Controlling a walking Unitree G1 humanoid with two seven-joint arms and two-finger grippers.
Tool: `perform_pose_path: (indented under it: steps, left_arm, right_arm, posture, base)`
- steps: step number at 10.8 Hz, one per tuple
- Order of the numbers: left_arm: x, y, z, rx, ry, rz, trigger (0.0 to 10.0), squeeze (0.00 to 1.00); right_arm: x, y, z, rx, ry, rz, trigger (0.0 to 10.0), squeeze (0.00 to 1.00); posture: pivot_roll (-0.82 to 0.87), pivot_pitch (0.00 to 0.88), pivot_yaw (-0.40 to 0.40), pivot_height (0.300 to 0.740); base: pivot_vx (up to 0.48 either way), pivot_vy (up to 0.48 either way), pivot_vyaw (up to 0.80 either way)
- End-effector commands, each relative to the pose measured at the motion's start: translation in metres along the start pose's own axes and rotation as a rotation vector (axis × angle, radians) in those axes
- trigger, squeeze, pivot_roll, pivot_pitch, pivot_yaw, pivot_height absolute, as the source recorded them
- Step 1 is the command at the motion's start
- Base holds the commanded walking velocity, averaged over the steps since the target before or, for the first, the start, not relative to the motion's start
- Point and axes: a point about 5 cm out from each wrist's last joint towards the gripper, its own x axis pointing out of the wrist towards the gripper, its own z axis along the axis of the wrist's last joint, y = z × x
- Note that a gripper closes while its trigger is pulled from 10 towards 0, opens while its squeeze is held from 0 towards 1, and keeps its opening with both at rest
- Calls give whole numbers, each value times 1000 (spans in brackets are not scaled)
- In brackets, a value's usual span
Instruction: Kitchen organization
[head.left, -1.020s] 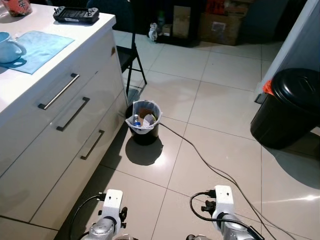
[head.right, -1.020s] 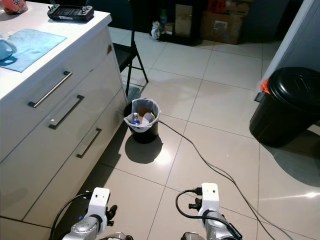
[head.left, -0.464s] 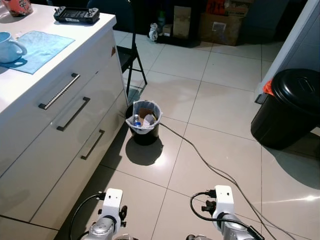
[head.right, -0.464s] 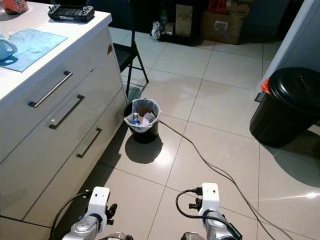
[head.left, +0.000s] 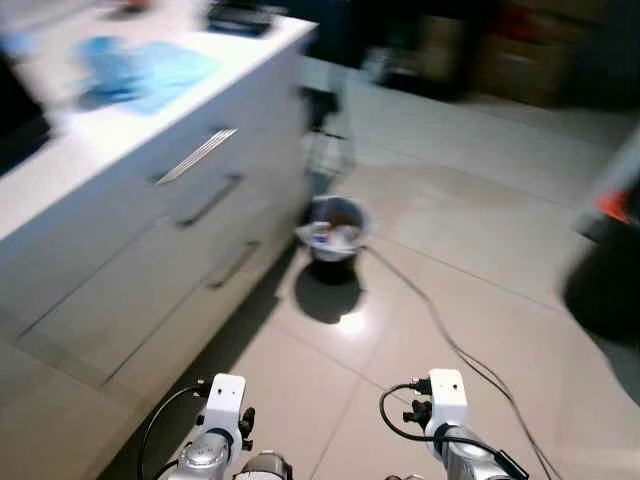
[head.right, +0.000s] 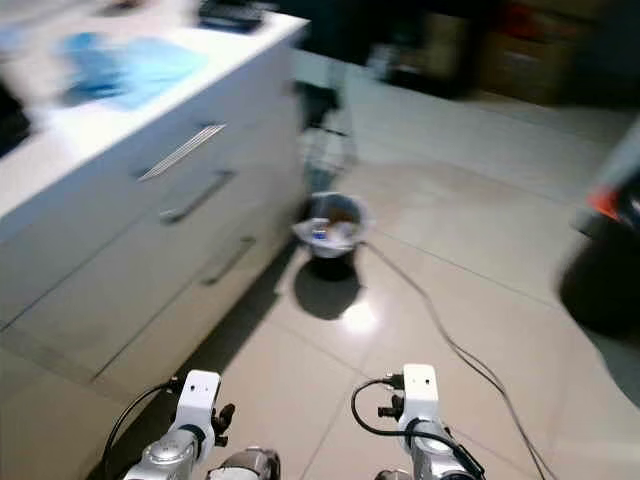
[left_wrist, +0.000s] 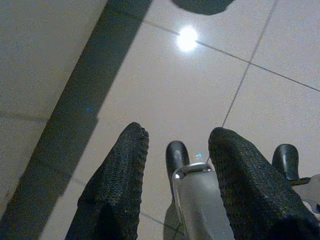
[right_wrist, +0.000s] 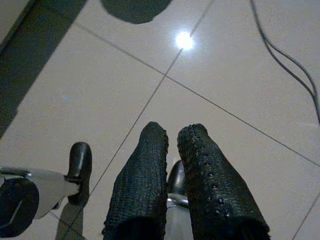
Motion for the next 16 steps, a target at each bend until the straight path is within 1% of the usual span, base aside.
perform_pose_path:
  steps: [1, 14, 16]
  left_arm:
    - [-2, 0, -8, 2, 28, 1, 10000, 0]
    - [-3, 3, -12, -13, 43, 11, 10000, 0]
    - [-3, 4, -12, -3, 44, 12, 10000, 0]
  right_arm:
    - [-1, 1, -5, -8, 14, 4, 10000, 0]
    - [-1, 3, -5, -4, 18, 20, 10000, 0]
    - [-1, 3, -5, -3, 18, 22, 10000, 0]
  posture:
    - [86, 101, 39, 740]
    - [89, 118, 43, 740]
    - [91, 119, 43, 740]
  base:
    - [0, 0, 800]
    - [0, 0, 800]
    - [0, 0, 800]
